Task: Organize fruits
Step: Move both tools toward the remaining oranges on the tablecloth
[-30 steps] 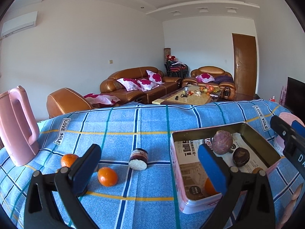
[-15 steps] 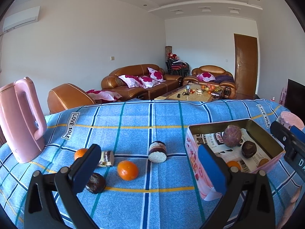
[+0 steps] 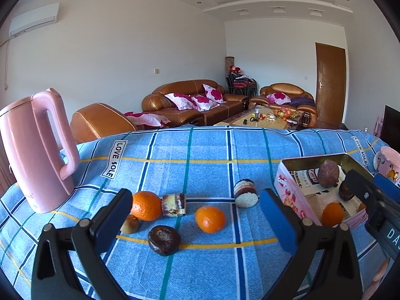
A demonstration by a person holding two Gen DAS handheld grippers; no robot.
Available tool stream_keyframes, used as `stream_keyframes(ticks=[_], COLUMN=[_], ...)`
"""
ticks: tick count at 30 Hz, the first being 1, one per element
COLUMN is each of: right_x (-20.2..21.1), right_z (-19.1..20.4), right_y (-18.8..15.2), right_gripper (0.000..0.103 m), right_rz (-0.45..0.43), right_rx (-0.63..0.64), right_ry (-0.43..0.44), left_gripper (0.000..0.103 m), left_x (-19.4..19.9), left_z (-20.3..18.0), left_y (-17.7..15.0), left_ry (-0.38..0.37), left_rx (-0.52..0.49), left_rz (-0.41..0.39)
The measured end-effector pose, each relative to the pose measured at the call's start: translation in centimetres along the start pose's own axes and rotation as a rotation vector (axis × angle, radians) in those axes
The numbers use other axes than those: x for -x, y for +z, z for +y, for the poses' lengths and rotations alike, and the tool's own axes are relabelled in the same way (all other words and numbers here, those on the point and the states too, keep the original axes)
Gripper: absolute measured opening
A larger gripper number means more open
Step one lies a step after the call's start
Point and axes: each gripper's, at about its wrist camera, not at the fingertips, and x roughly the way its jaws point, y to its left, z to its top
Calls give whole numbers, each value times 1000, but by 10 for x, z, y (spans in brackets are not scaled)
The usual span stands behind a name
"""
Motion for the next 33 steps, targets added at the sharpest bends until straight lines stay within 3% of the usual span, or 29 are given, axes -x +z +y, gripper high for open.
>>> stream_keyframes(ticks=[23,27,31,33], right_x=[-15,-17,-20,-24], right_z=[76,88,105,117], right_y=[-11,-14,-17,-20], right_gripper=[80,80,80,72], right_rz=[57,79,109,141], right_rx=[40,58,96,119], right_ry=[123,154,204,235], left_gripper=[103,103,103,103], left_x=[-27,-35,-39,-41], left_z=[84,109,144,159], left_y=[0,4,7,6], left_ry=[97,177,244,260], left_rx=[81,85,154,194], left_rz=[91,108,122,134])
